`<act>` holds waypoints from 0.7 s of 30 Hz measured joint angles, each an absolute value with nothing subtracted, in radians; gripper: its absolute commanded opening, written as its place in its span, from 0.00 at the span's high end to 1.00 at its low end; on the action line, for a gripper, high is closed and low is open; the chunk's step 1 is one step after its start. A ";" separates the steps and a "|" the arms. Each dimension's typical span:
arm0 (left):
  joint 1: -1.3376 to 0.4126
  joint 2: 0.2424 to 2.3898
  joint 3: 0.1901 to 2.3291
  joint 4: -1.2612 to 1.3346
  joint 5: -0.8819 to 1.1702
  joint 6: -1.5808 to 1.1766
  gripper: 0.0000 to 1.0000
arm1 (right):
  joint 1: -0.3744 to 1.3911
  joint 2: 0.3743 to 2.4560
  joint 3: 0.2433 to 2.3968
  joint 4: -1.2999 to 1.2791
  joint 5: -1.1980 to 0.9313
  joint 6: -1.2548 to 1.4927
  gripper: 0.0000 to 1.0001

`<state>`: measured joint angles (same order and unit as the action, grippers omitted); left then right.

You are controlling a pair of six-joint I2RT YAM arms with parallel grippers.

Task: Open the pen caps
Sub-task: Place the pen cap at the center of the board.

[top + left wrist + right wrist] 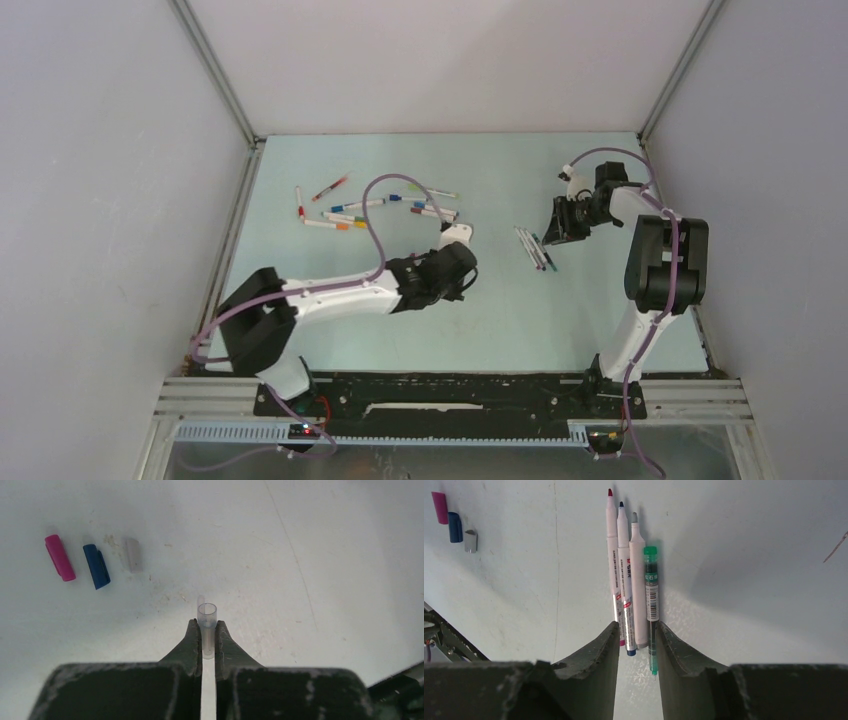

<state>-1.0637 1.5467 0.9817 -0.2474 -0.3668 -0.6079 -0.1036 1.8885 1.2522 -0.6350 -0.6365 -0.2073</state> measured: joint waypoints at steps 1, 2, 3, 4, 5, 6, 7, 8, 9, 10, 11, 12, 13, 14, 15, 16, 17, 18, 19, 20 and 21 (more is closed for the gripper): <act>-1.062 1.582 1.019 -0.280 -0.375 -0.604 0.99 | -0.104 1.888 1.252 -0.635 -0.639 -0.210 0.65; -1.061 1.620 1.060 -0.313 -0.384 -0.602 0.99 | -0.105 1.888 1.252 -0.636 -0.641 -0.211 0.65; -1.057 1.656 1.098 -0.345 -0.391 -0.601 0.99 | -0.105 1.888 1.252 -0.636 -0.643 -0.212 0.65; -1.057 1.692 1.131 -0.369 -0.394 -0.598 0.99 | -0.106 1.888 1.252 -0.638 -0.645 -0.213 0.65; -1.052 1.721 1.157 -0.390 -0.397 -0.595 0.99 | -0.107 1.888 1.252 -0.639 -0.648 -0.214 0.65; -1.047 1.753 1.185 -0.415 -0.397 -0.592 0.98 | -0.107 1.888 1.252 -0.641 -0.652 -0.214 0.65; -1.041 1.776 1.201 -0.430 -0.397 -0.591 0.98 | -0.108 1.888 1.252 -0.642 -0.653 -0.215 0.65; -1.035 1.794 1.213 -0.442 -0.396 -0.588 0.98 | -0.108 1.888 1.252 -0.643 -0.655 -0.215 0.65; -1.028 1.810 1.222 -0.454 -0.395 -0.584 0.98 | -0.109 1.888 1.252 -0.644 -0.657 -0.215 0.65; -1.018 1.825 1.232 -0.466 -0.389 -0.581 0.98 | -0.109 1.888 1.252 -0.645 -0.659 -0.216 0.65; -1.008 1.837 1.238 -0.475 -0.384 -0.576 0.98 | -0.109 1.888 1.252 -0.646 -0.660 -0.217 0.65; -0.997 1.847 1.244 -0.482 -0.379 -0.575 0.97 | -0.110 1.888 1.252 -0.646 -0.661 -0.218 0.65; -0.986 1.855 1.250 -0.489 -0.373 -0.574 0.97 | -0.110 1.888 1.252 -0.647 -0.663 -0.218 0.65; -0.976 1.863 1.257 -0.492 -0.367 -0.571 0.97 | -0.110 1.888 1.252 -0.647 -0.664 -0.218 0.64; -0.964 1.871 1.265 -0.496 -0.358 -0.567 0.97 | -0.110 1.888 1.252 -0.647 -0.667 -0.218 0.65; -0.955 1.878 1.273 -0.498 -0.352 -0.566 0.96 | -0.110 1.888 1.252 -0.648 -0.669 -0.218 0.64; -0.947 1.882 1.278 -0.498 -0.346 -0.564 0.96 | -0.110 1.888 1.252 -0.649 -0.670 -0.218 0.64; -0.937 1.886 1.285 -0.501 -0.339 -0.561 0.95 | -0.110 1.888 1.252 -0.650 -0.672 -0.218 0.64; -0.927 1.890 1.291 -0.501 -0.332 -0.557 0.95 | -0.110 1.888 1.252 -0.650 -0.674 -0.218 0.64; -0.919 1.892 1.295 -0.502 -0.327 -0.553 0.94 | -0.110 1.888 1.252 -0.650 -0.676 -0.218 0.64; -0.913 1.895 1.299 -0.504 -0.323 -0.549 0.94 | -0.110 1.888 1.252 -0.651 -0.677 -0.218 0.64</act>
